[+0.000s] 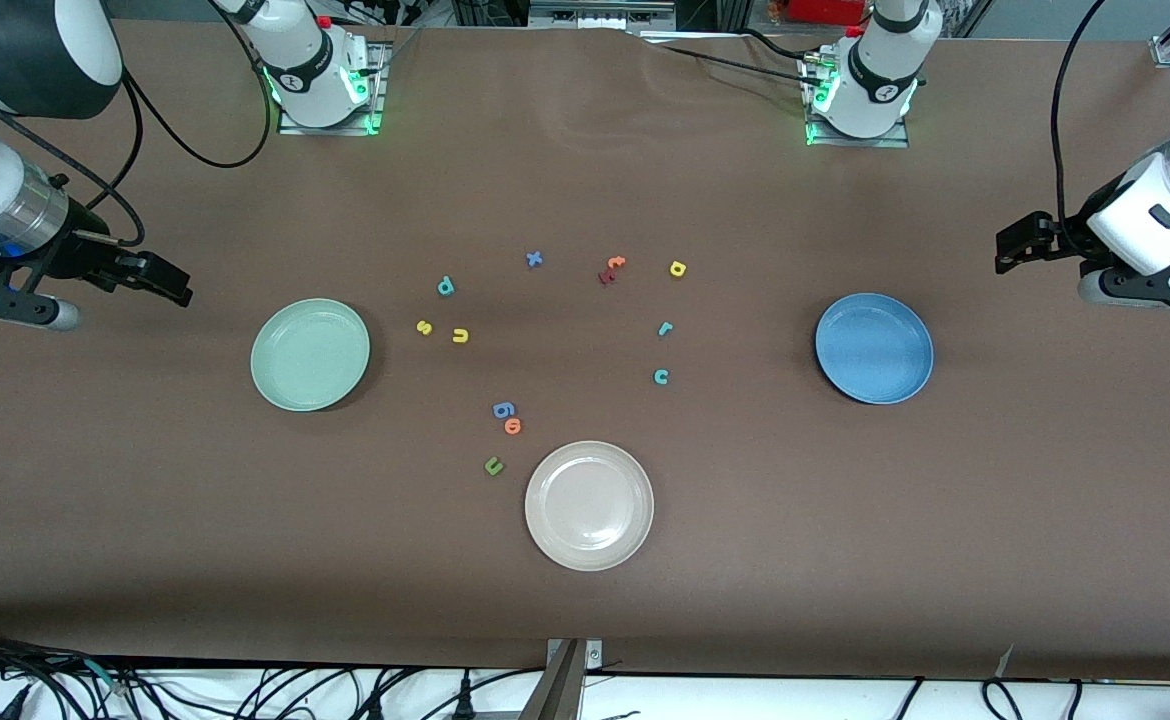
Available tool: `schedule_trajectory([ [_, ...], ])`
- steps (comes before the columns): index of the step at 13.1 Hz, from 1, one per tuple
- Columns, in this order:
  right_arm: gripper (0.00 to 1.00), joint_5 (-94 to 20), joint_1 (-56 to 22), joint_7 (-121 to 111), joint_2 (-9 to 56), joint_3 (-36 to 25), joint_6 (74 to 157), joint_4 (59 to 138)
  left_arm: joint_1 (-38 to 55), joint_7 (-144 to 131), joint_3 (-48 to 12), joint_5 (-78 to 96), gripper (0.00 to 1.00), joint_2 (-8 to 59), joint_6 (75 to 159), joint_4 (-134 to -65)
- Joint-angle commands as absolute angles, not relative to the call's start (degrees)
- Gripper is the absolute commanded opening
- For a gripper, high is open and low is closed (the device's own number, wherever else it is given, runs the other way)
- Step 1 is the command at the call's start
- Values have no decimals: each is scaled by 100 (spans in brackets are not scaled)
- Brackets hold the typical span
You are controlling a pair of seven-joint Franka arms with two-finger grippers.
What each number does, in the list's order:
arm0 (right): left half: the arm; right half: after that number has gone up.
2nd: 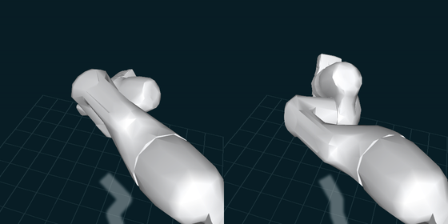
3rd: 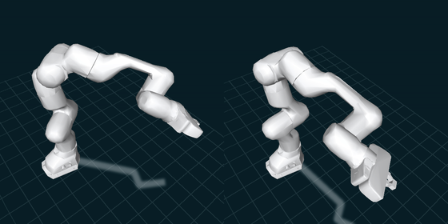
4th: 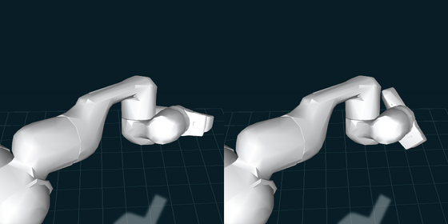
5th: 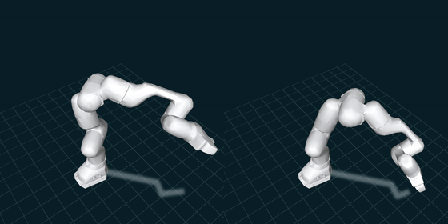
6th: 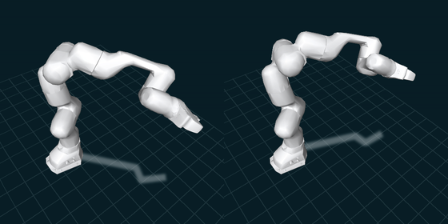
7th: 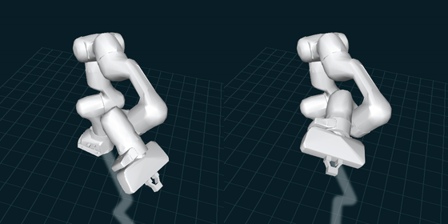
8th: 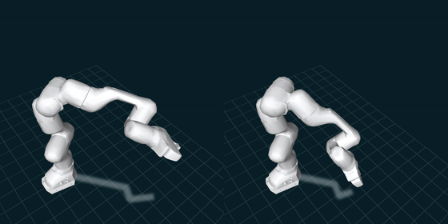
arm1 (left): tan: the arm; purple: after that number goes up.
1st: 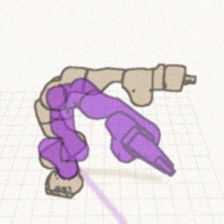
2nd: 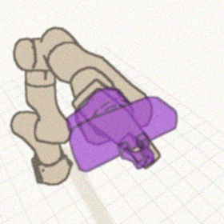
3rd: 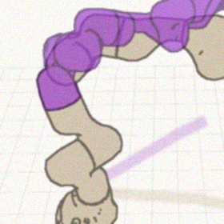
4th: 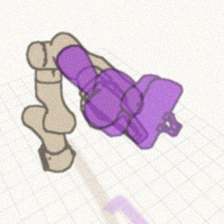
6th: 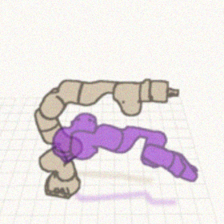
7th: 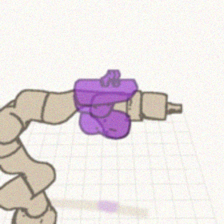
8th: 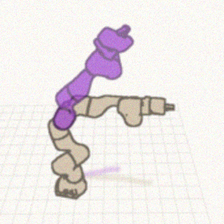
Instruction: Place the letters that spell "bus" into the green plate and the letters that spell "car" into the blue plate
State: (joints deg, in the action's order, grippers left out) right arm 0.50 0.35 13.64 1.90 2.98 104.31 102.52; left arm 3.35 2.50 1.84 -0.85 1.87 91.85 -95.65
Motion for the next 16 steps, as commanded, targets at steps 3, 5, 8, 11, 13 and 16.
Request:
schedule_trajectory([
  [3, 100, 123, -9, 1450, 211, 299, 10362, 10169, 352, 334, 167, -220, 100, 211, 9088, -9483],
  [5, 100, 123, 9, 1441, 220, 299, 10380, 10169, 352, 334, 167, -220, 100, 211, 9088, -9483],
  [8, 100, 123, -9, 1477, 220, 299, 10406, 10160, 352, 334, 167, -220, 100, 211, 9088, -9483],
  [11, 100, 123, -18, 1459, 220, 299, 10389, 10169, 352, 334, 167, -220, 100, 211, 9088, -9483],
  [13, 100, 132, -26, 1468, 220, 308, 10380, 10169, 352, 334, 167, -220, 100, 211, 9097, -9483],
  [16, 100, 141, -79, 1468, 229, 299, 10389, 10169, 352, 334, 167, -211, 100, 220, 9088, -9483],
])
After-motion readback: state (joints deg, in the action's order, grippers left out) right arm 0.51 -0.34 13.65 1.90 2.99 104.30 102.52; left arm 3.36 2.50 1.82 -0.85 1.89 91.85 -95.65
